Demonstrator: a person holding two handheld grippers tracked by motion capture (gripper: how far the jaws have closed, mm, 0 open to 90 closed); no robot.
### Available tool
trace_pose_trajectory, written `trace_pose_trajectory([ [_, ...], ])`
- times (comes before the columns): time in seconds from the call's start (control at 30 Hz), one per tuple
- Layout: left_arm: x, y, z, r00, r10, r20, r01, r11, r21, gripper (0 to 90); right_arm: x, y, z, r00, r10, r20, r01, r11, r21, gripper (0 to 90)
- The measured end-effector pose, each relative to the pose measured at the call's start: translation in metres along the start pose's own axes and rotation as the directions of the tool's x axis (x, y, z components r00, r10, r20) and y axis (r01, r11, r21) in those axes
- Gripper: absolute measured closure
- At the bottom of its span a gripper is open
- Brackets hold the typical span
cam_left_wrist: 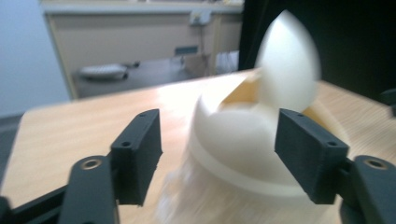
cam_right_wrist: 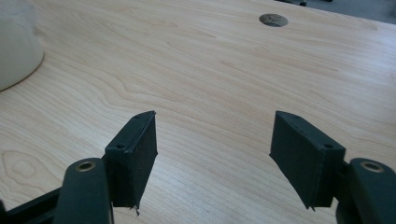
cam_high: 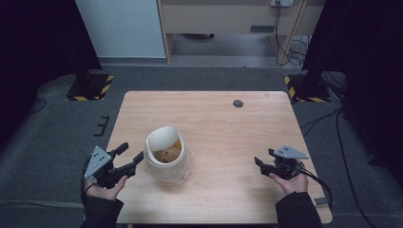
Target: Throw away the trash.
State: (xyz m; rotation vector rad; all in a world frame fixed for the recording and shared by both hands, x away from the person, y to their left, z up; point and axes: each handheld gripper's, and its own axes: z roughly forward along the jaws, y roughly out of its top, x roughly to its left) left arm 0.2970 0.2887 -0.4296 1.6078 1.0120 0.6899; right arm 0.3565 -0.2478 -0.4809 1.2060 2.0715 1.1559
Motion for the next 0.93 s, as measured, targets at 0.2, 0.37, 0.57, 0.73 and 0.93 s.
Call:
trace_pose_trajectory([
  [0.2,0.019,-0.022,0.007,0.9974,-0.038,-0.06,0.045,0.9932,0.107,24.2,-0.005,-0.003,0.001,0.999,0.038,0.025,-0.038,0.999,0.012,28.4],
  [0.37,0.029,-0.04,0.018,0.9964,-0.054,-0.065,0.07,0.9627,0.262,20.6,-0.012,-0.007,0.003,0.9955,0.069,0.065,-0.072,0.997,0.036,25.9],
  [0.57,0.036,-0.051,0.031,0.9954,-0.057,-0.077,0.08,0.934,0.348,17.4,-0.025,-0.014,0.009,0.9908,0.095,0.096,-0.104,0.99,0.092,23.4],
  [0.73,0.042,-0.059,0.042,0.9962,-0.026,-0.083,0.059,0.9028,0.426,14.8,-0.038,-0.019,0.01,0.987,0.109,0.118,-0.121,0.987,0.106,21.4],
  [0.93,0.045,-0.065,0.044,0.9949,-0.022,-0.099,0.066,0.8817,0.467,12.1,-0.041,-0.022,0.012,0.9881,0.094,0.121,-0.111,0.983,0.144,19.7],
])
